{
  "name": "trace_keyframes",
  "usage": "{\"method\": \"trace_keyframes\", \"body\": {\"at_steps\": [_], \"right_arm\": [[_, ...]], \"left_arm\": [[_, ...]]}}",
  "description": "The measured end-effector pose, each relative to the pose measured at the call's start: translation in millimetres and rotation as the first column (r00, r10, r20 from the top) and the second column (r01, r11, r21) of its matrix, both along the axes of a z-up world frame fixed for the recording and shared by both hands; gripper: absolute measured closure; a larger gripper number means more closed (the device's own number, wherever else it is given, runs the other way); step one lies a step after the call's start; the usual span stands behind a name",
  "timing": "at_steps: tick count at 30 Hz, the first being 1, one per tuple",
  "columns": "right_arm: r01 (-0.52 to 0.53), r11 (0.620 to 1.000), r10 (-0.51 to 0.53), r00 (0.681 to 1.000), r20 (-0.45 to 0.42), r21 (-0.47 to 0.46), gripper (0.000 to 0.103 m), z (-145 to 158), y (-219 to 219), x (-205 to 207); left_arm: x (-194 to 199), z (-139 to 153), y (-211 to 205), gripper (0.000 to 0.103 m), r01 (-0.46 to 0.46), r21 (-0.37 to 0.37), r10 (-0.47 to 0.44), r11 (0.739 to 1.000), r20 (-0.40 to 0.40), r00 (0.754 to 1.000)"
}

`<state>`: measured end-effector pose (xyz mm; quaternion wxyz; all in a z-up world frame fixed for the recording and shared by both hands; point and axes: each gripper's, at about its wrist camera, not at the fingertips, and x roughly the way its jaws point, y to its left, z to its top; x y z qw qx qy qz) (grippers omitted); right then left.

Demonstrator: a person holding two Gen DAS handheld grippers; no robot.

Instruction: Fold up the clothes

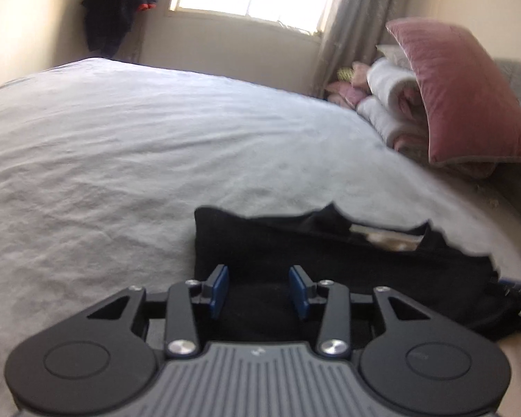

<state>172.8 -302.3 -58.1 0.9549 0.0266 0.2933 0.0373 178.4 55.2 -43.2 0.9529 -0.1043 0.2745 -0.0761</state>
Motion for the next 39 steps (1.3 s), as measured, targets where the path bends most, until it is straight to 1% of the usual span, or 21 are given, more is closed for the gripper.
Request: {"method": "trace_keyframes", "body": {"at_steps": [2, 3, 4, 6, 8, 9, 11, 13, 15, 17, 20, 23, 25, 28, 29, 32, 35, 37, 39], "right_arm": [[0.004, 1.0, -0.004, 1.0, -0.002, 0.016, 0.055, 5.3, 3.5, -5.3], [0.001, 1.0, 0.0, 1.0, -0.004, 0.026, 0.053, 8.2, 5.5, -8.7], [-0.006, 1.0, 0.006, 1.0, -0.007, 0.018, 0.051, 9.3, 9.0, -12.1], [-0.029, 0.998, 0.028, 0.999, -0.015, -0.048, 0.051, 6.6, 20.1, -19.2], [-0.051, 0.992, 0.048, 0.998, -0.03, -0.118, 0.049, 3.5, 30.7, -26.4], [-0.06, 0.985, 0.053, 0.998, -0.045, -0.161, 0.049, 1.0, 35.0, -30.4], [-0.068, 0.971, 0.056, 0.997, -0.058, -0.228, 0.049, 4.3, 41.0, -42.5], [-0.06, 0.966, 0.041, 0.996, -0.081, -0.25, 0.048, 15.1, 40.6, -55.3], [-0.054, 0.973, 0.036, 0.996, -0.083, -0.225, 0.045, 26.3, 36.3, -69.6], [-0.043, 0.981, 0.025, 0.995, -0.094, -0.191, 0.037, 34.8, 31.9, -82.9], [-0.032, 0.988, 0.012, 0.991, -0.131, -0.148, 0.033, 43.4, 26.6, -101.7], [-0.037, 0.994, 0.018, 0.983, -0.183, -0.1, 0.032, 48.6, 20.7, -119.6], [-0.049, 0.998, 0.037, 0.969, -0.243, -0.044, 0.032, 49.8, 13.5, -130.1], [-0.057, 0.995, 0.083, 0.934, -0.346, 0.085, 0.032, 46.2, -2.4, -146.2], [-0.048, 0.99, 0.093, 0.923, -0.373, 0.129, 0.032, 43.9, -8.7, -152.3], [0.01, 0.975, 0.088, 0.902, -0.422, 0.223, 0.032, 34.0, -28.3, -173.6], [0.05, 0.958, 0.086, 0.89, -0.448, 0.283, 0.034, 23.3, -44.7, -193.8], [0.058, 0.942, 0.102, 0.889, -0.446, 0.331, 0.034, 18.8, -54.4, -206.5], [0.059, 0.922, 0.126, 0.888, -0.441, 0.383, 0.034, 16.9, -64.1, -217.6]], "left_arm": [[-10.5, 7.9, -3.9, 0.054, 0.043, -0.015, -0.043, 0.999, 0.034, 0.999], [-12.8, 7.7, -8.6, 0.053, 0.065, 0.005, -0.065, 0.998, 0.028, 0.997], [-14.0, 5.9, -13.7, 0.051, 0.086, 0.032, -0.086, 0.996, 0.014, 0.996], [-11.7, -6.8, -23.9, 0.051, 0.115, 0.124, -0.109, 0.986, -0.051, 0.993], [-16.8, -12.6, -30.3, 0.051, 0.126, 0.196, -0.119, 0.972, -0.046, 0.992], [-19.7, -8.8, -31.9, 0.051, 0.12, 0.201, -0.11, 0.972, -0.057, 0.992], [-28.8, 3.2, -32.3, 0.049, 0.11, 0.17, -0.096, 0.979, -0.086, 0.992], [-43.8, 13.0, -30.4, 0.046, 0.114, 0.125, -0.103, 0.986, -0.094, 0.99], [-58.8, 19.3, -29.1, 0.045, 0.108, 0.111, -0.095, 0.988, -0.11, 0.989], [-71.5, 21.1, -25.9, 0.045, 0.099, 0.114, -0.083, 0.988, -0.143, 0.986], [-92.2, 24.2, -17.0, 0.042, 0.088, 0.111, -0.067, 0.99, -0.182, 0.981], [-114.3, 27.2, -2.4, 0.039, 0.086, 0.077, -0.067, 0.993, -0.226, 0.972], [-123.5, 26.1, 7.0, 0.039, 0.113, 0.046, -0.094, 0.992, -0.303, 0.948], [-138.9, 22.0, 21.5, 0.039, 0.147, 0.009, -0.131, 0.989, -0.4, 0.907], [-144.5, 20.4, 27.3, 0.039, 0.148, 0.001, -0.134, 0.989, -0.419, 0.898], [-163.1, 16.1, 47.6, 0.039, 0.132, -0.029, -0.131, 0.991, -0.44, 0.888], [-177.9, 8.9, 69.4, 0.039, 0.102, -0.121, -0.147, 0.987, -0.463, 0.874], [-187.5, 5.0, 80.0, 0.039, 0.1, -0.196, -0.182, 0.975, -0.468, 0.865], [-196.9, 1.2, 86.6, 0.04, 0.121, -0.258, -0.233, 0.958, -0.468, 0.852]]}}
